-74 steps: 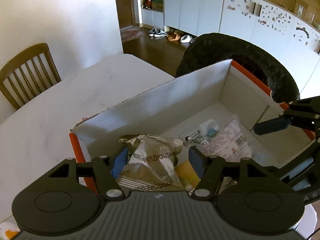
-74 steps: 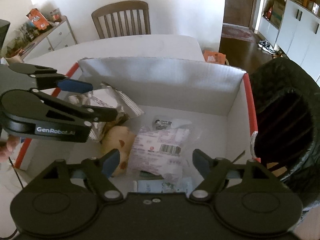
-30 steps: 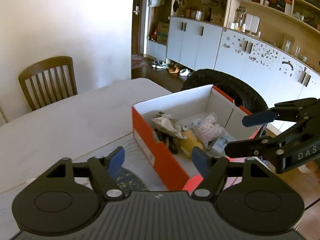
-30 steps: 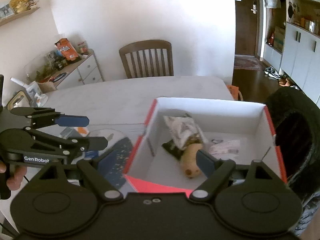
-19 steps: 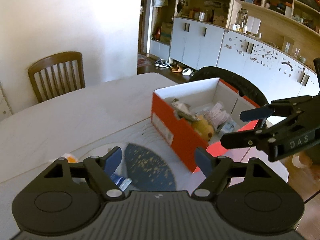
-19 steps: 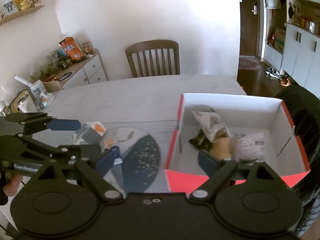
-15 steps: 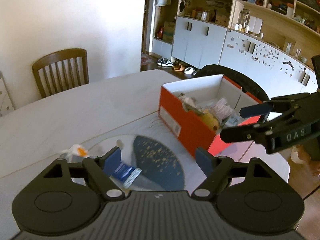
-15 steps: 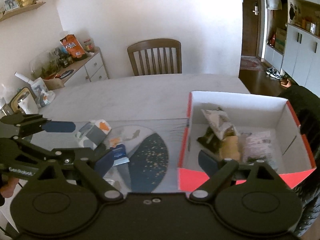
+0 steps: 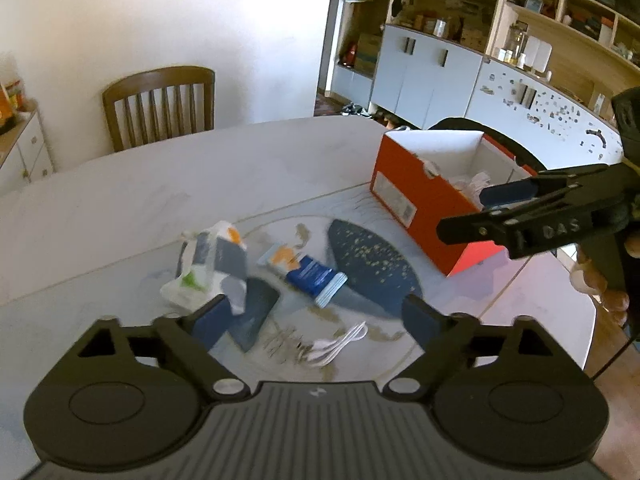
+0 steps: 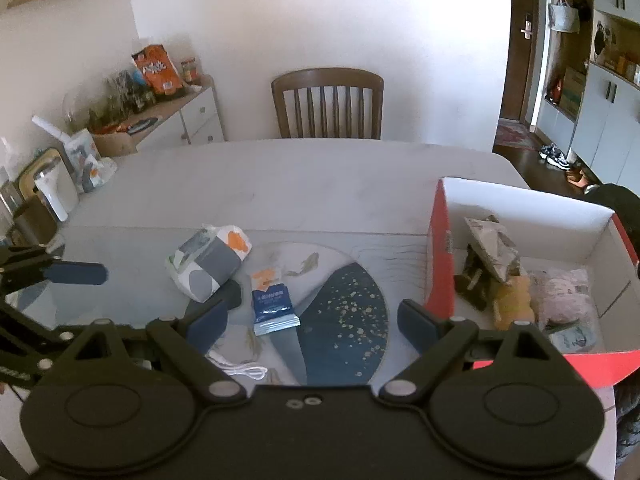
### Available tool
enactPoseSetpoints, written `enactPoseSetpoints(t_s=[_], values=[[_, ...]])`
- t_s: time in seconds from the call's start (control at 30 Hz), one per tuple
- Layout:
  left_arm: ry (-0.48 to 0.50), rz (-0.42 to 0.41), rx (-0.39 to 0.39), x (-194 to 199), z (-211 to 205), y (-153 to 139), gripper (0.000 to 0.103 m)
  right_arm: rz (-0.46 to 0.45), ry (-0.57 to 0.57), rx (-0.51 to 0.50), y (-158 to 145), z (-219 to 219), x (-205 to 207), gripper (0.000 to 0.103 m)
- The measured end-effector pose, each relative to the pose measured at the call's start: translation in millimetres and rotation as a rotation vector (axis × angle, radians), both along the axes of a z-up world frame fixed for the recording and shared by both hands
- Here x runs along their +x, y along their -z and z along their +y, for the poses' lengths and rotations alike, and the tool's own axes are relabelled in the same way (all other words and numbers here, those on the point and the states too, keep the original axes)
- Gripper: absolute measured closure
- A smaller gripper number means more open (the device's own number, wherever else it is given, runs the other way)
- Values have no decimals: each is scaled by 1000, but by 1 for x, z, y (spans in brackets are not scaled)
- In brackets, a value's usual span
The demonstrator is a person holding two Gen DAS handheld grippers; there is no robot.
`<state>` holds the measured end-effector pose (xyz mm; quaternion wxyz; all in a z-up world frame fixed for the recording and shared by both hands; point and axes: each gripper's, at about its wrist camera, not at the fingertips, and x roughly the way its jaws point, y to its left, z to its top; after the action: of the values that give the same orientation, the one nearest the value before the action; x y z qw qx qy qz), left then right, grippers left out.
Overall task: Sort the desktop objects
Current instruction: 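Withdraw both grippers from the red box back toward the table, then grasp the dark seaweed bag with the left gripper while the right gripper grasps the blue snack packet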
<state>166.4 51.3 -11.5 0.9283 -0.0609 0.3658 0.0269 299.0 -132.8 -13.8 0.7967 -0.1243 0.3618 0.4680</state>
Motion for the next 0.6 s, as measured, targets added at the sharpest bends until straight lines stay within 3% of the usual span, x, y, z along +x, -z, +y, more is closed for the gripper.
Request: enactPoseSetpoints(t_s=[0.6], values=[[-38,105,-1,-26,30,63,1,-16,-46,-79,48,72,-10,8]])
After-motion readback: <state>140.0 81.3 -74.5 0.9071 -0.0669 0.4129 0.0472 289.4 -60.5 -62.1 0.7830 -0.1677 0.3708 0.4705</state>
